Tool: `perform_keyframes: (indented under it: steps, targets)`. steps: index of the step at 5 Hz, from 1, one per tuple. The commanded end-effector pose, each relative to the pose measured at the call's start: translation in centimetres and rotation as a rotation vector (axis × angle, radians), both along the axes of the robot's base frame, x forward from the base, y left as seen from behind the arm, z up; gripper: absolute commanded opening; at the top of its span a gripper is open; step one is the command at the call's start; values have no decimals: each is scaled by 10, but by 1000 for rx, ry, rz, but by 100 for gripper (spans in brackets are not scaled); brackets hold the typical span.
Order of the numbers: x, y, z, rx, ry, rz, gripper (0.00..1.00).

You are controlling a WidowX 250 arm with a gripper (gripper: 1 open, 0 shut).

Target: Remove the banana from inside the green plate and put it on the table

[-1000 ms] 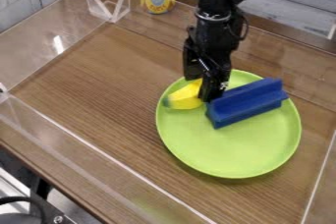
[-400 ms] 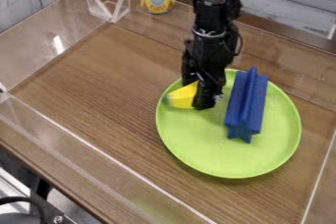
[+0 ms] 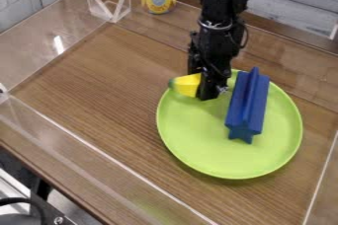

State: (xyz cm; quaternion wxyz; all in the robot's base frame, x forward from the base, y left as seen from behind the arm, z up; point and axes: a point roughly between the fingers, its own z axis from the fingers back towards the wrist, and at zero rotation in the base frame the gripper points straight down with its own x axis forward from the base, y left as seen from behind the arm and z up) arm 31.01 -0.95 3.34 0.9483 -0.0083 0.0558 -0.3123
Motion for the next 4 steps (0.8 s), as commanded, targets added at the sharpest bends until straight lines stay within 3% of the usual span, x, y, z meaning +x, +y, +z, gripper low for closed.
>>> perform_keyframes:
  steps: [1,4]
  targets:
    - [17,0,20,17,-55,-24,0]
    - [47,2,32,44,-78,-82,0]
